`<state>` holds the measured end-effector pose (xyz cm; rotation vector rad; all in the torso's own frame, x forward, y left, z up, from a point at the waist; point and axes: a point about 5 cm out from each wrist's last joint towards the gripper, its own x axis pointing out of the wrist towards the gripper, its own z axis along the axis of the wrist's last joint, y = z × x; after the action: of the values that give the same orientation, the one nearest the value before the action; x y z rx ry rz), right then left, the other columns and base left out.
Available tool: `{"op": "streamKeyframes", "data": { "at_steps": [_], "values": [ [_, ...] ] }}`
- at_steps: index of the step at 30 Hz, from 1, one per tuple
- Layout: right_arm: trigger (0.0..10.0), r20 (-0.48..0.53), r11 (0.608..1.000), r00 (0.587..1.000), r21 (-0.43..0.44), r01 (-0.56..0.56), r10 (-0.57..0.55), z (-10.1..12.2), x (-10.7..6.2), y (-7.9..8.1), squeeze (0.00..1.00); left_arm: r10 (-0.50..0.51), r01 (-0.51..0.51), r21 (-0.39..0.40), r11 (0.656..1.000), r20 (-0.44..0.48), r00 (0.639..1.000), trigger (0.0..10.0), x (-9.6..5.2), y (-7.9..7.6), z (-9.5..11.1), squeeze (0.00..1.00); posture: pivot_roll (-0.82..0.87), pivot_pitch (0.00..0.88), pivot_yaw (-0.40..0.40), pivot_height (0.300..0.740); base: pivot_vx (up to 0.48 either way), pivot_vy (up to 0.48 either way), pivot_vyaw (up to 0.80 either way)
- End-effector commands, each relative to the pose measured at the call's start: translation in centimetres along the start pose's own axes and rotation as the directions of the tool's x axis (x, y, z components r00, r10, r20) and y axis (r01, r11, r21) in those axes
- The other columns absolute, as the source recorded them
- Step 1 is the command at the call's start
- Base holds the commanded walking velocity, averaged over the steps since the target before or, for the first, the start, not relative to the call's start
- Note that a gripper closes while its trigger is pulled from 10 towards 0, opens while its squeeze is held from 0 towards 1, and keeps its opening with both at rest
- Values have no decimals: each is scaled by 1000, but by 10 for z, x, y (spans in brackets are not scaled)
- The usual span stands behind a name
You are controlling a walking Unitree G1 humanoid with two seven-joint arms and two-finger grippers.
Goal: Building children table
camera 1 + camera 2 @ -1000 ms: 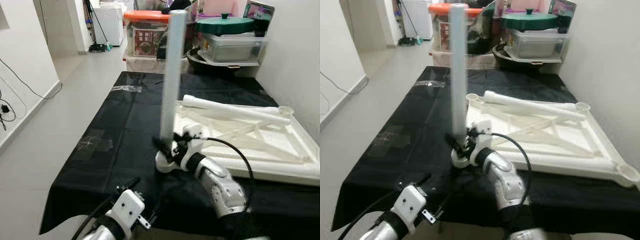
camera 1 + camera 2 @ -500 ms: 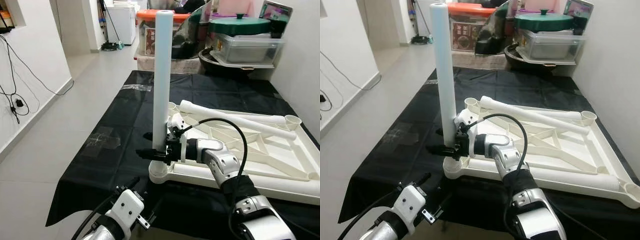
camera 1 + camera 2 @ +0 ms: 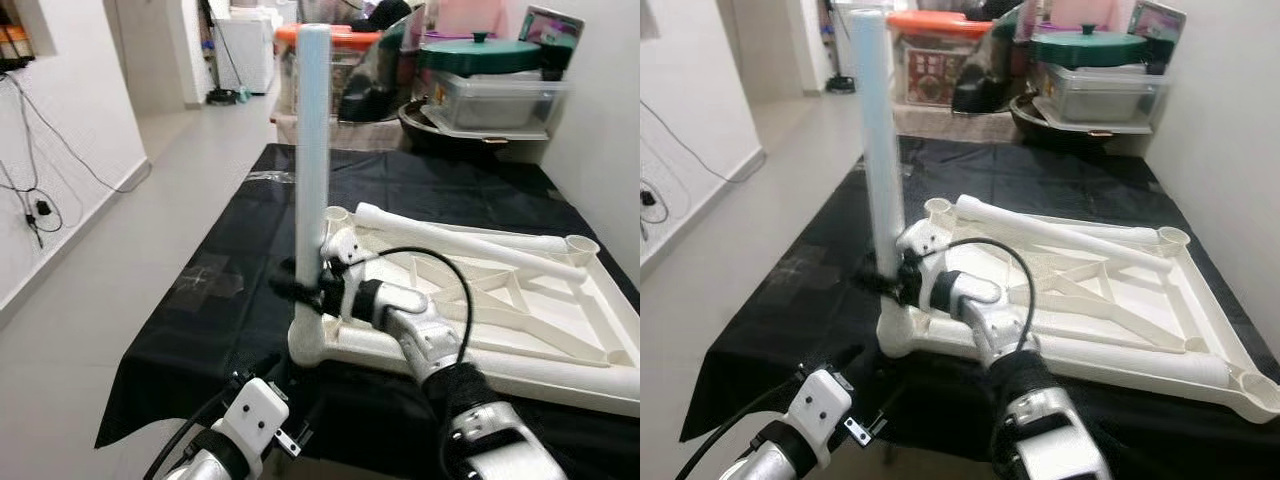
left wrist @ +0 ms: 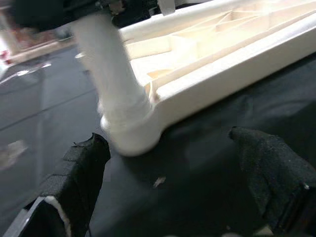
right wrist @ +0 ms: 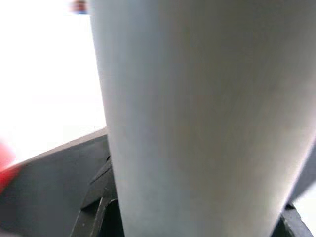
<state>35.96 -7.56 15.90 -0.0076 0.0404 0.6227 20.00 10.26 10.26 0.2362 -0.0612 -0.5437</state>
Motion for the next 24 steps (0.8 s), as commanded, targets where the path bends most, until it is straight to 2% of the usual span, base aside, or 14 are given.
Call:
{"op": "streamKeyframes", "data": {
  "at_steps": [1,6,10,11,13,14,15,17,18,19,20,22,23,24],
  "values": [
    [0,-101,934,931,28,356,-352,-21,-22,-31,0,-7,6,-7,1000,-10,1000,10000,-2,0,-3,0,96,0,-49,740,0,0,0],
    [0,-102,723,730,105,683,-676,-25,-53,-31,0,-16,16,-6,1000,-11,1000,10000,-1,0,-4,0,98,0,-49,740,0,0,0],
    [0,-91,668,687,170,724,-721,-26,-58,-15,0,-14,14,-3,1000,-12,1000,10000,0,0,-4,0,103,0,-50,740,0,0,0],
    [2941,-78,708,731,198,678,-678,-27,-53,-6,0,-12,12,-3,1000,-12,1000,10000,0,1,-4,0,101,0,-50,740,0,0,0],
    [2941,-69,730,756,217,648,-651,-28,-48,0,0,-11,11,-2,1000,-12,1000,10000,0,1,-4,0,100,0,-50,740,0,0,0],
    [10000,-31,784,806,214,583,-591,-27,-42,8,0,-11,11,-2,1000,-12,1000,10000,1,0,-4,0,100,0,-50,740,0,0,0],
    [10000,0,822,842,217,527,-540,-26,-37,14,882,-11,11,-3,1000,-11,1000,10000,1,0,-4,0,100,0,-49,740,0,0,0],
    [10000,19,841,859,215,496,-512,-25,-35,17,882,-11,11,-3,1000,-11,1000,10000,1,0,-4,0,100,0,-49,740,0,0,0],
    [10000,17,853,874,225,471,-486,-25,-34,19,1000,-11,11,-3,1000,-10,1000,10000,1,0,-4,0,97,0,-50,740,0,0,0],
    [10000,37,885,901,209,415,-432,-24,-33,17,1000,-11,11,-4,1000,-10,1000,10000,1,0,-4,0,94,0,-50,740,0,0,0],
    [10000,32,926,945,216,310,-325,-25,-31,16,0,-11,11,-5,1000,-9,1000,10000,1,0,-4,0,94,0,-50,740,0,0,0],
    [10000,44,966,986,209,150,-162,-24,-31,11,0,-11,11,-7,1000,-8,1000,10000,2,0,-4,0,93,0,-49,740,0,0,0],
    [10000,3,983,999,179,-41,41,-28,-34,6,0,-13,13,-7,1000,-8,1000,10000,2,0,-4,0,92,0,-48,740,0,0,0],
    [10000,3,983,999,179,-41,41,-28,-34,6,0,-13,13,-7,1000,-8,1000,10000,2,0,-4,0,92,0,-48,740,0,0,0]
  ]
}}
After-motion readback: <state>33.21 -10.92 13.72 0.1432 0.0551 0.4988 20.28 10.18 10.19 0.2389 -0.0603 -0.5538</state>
